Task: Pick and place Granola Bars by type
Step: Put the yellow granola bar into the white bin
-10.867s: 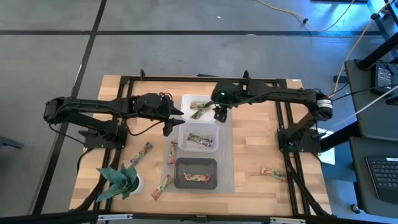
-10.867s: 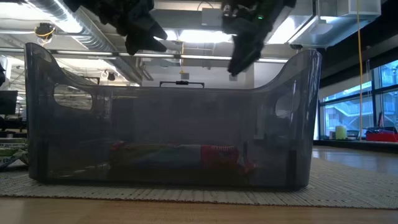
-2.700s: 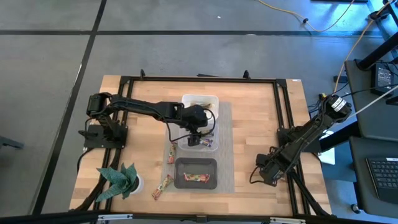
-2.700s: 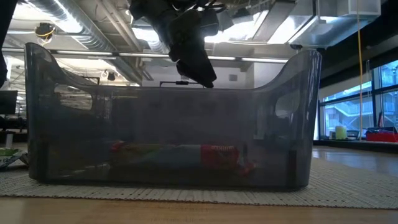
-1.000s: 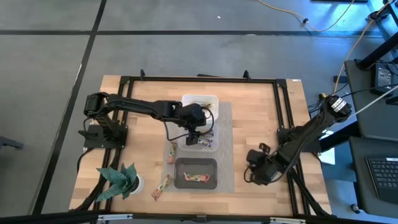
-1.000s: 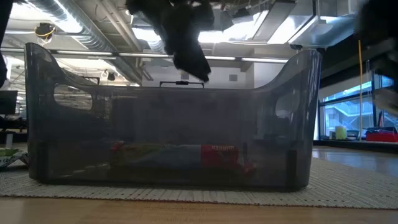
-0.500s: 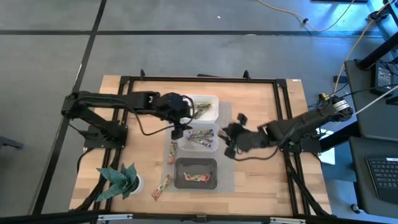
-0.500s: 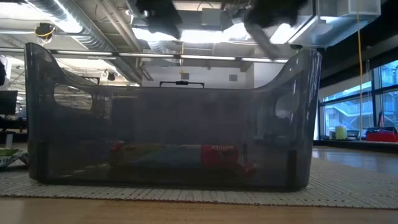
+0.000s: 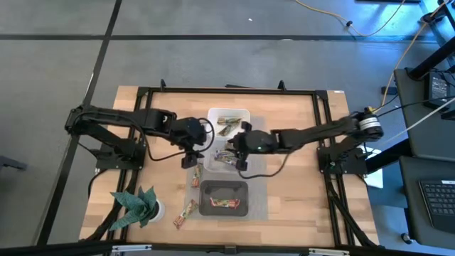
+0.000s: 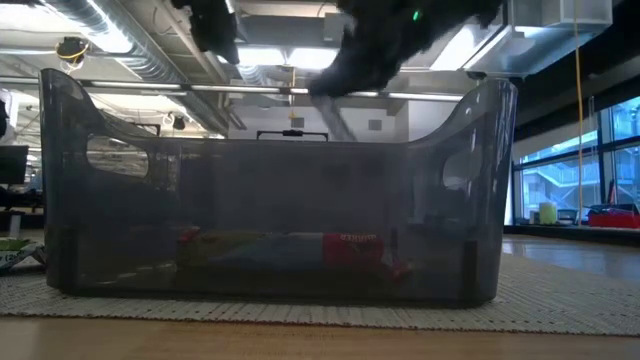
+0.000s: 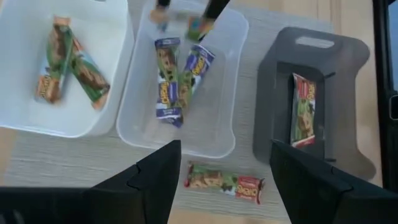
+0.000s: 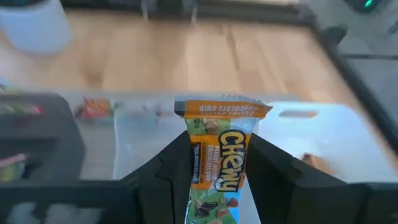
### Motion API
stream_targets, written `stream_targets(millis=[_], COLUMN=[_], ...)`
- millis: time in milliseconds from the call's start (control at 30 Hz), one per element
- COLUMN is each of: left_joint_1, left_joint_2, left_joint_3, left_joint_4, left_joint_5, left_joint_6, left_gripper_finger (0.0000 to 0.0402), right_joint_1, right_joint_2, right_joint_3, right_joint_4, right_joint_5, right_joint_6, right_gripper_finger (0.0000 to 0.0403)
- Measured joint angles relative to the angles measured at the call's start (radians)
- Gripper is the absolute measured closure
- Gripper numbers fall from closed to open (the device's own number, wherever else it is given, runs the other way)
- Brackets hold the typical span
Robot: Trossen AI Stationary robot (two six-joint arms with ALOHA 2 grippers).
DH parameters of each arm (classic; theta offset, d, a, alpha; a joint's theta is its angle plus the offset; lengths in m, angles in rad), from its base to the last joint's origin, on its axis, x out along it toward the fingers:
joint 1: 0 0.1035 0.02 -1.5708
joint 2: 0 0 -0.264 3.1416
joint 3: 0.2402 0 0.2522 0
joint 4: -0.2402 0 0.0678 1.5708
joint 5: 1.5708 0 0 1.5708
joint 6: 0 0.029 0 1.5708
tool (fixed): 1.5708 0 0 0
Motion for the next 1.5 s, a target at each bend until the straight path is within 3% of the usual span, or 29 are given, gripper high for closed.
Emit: stream_targets(millis=[200,433,667,800,1067,1300,1500], left_joint_1=[-0.026,-0.05,-0.05,-0.056,-0.068,-0.087,-0.115], left_joint_2=[0.0,0.0,0.0,0.0,0.0,0.0,0.0], left_joint_3=[-0.004,-0.004,-0.005,-0.005,-0.005,-0.005,-0.005], left_joint_4=[-0.046,-0.073,-0.103,-0.101,-0.1,-0.092,-0.084], left_joint_5=[-0.033,-0.149,-0.151,-0.151,-0.156,-0.156,-0.16], left_joint_6=[-0.065,-0.088,-0.1,-0.125,-0.172,-0.179,-0.213], left_gripper_finger=[0.0167,0.0167,0.0167,0.0167,0.0167,0.0167,0.0167], right_joint_1=[-0.024,-0.025,-0.042,-0.105,-0.254,-0.353,-0.378], right_joint_2=[0.084,0.078,0.075,0.075,0.075,0.079,0.099], right_joint_3=[-0.001,-0.002,0.0,0.0,0.0,0.0,-0.002], right_joint_4=[0.008,0.036,0.081,0.125,0.142,0.143,0.133], right_joint_5=[-0.101,-0.104,-0.044,0.016,0.024,-0.107,-0.131], right_joint_6=[-0.001,-0.001,-0.138,-0.211,-0.159,-0.154,-0.116], right_gripper_finger=[0.0265,0.0265,0.0265,0.0265,0.0265,0.0265,0.0265])
